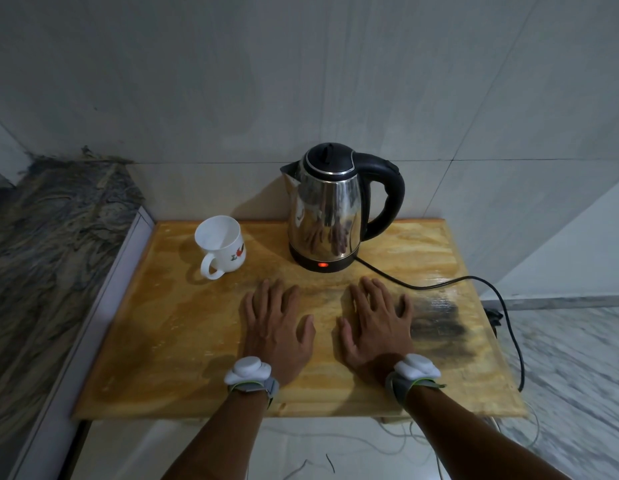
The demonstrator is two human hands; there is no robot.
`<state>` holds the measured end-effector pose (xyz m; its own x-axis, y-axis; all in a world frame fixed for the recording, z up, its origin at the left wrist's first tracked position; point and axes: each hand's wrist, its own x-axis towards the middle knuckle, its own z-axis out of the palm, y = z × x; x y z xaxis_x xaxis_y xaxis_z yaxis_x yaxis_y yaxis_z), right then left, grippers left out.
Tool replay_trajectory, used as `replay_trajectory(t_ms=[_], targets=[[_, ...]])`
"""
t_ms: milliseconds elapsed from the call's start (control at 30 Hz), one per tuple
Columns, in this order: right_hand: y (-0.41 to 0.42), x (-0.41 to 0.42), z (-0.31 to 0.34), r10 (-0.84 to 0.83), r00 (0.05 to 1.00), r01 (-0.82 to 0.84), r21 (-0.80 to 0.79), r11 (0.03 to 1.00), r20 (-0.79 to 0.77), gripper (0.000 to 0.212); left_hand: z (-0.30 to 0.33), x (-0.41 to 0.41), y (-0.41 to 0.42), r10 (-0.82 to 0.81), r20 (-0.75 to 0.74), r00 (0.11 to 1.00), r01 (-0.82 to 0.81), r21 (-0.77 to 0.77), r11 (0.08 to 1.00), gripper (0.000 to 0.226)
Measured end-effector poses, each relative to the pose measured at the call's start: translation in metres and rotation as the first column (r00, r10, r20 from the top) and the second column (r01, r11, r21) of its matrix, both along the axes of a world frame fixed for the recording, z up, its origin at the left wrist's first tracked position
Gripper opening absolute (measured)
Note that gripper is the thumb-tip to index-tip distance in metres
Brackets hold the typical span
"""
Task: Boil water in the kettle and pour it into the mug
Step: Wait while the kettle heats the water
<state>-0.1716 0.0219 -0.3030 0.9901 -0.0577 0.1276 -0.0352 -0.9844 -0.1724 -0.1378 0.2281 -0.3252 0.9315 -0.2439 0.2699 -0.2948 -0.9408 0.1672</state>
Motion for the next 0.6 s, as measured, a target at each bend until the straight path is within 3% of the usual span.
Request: replay_trajectory(t_ms=[600], targets=[[-0.0013,-0.0004,-0.0012,0.010,1.000,-0.010,0.019,1.000,-0.010,0.069,-0.0006,-0.0001,0.0000,-0.002,0.001,1.000,0.002,-0.014,1.000,0.062]])
